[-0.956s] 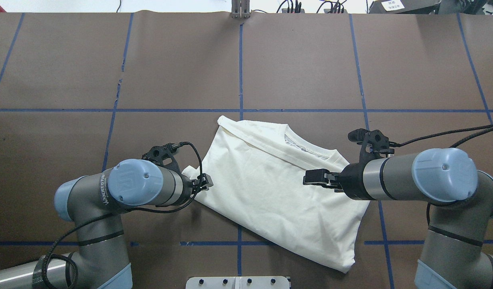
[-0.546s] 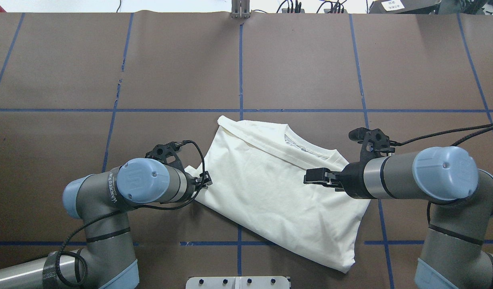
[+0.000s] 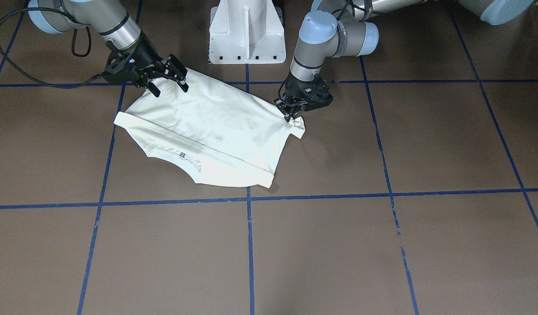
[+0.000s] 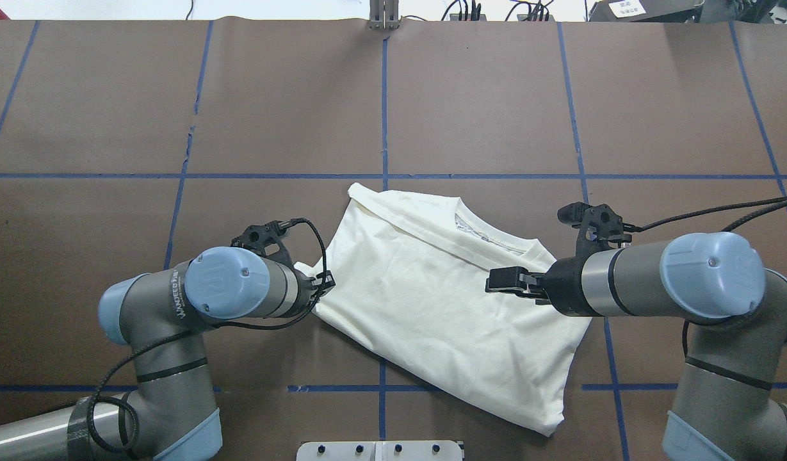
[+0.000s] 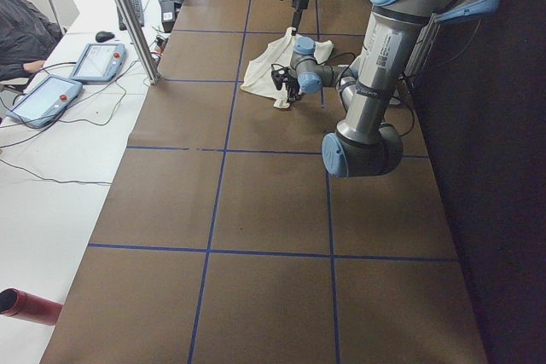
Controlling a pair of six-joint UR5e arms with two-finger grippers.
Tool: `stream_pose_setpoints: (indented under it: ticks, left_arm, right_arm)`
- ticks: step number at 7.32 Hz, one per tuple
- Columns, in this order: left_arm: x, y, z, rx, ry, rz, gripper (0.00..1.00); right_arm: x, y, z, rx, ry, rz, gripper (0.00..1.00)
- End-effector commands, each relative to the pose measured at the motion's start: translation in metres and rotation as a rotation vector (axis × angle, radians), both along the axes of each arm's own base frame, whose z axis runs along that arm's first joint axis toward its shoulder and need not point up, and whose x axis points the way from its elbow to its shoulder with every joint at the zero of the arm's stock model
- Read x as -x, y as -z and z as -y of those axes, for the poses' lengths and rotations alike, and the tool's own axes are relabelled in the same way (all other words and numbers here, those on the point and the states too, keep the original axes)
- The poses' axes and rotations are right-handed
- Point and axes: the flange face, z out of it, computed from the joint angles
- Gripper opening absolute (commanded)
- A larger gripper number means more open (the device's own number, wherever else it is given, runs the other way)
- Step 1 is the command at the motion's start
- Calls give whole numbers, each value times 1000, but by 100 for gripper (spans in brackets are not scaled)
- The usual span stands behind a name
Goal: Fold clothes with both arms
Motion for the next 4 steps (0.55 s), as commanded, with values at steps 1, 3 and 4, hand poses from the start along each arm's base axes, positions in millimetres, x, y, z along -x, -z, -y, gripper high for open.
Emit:
stream_pose_setpoints:
  ticks: [1, 3, 4]
  left_arm:
    - [45, -2, 68, -34, 92, 17, 0]
    - [52, -22, 163, -120, 121, 124, 0]
    - [33, -20, 213, -146, 143, 130, 0]
  right_arm:
    - [-2, -2, 3, 2, -6, -3, 100]
    - [-3, -2, 5, 1, -14, -3, 100]
    - [-4, -2, 8, 1, -20, -5, 100]
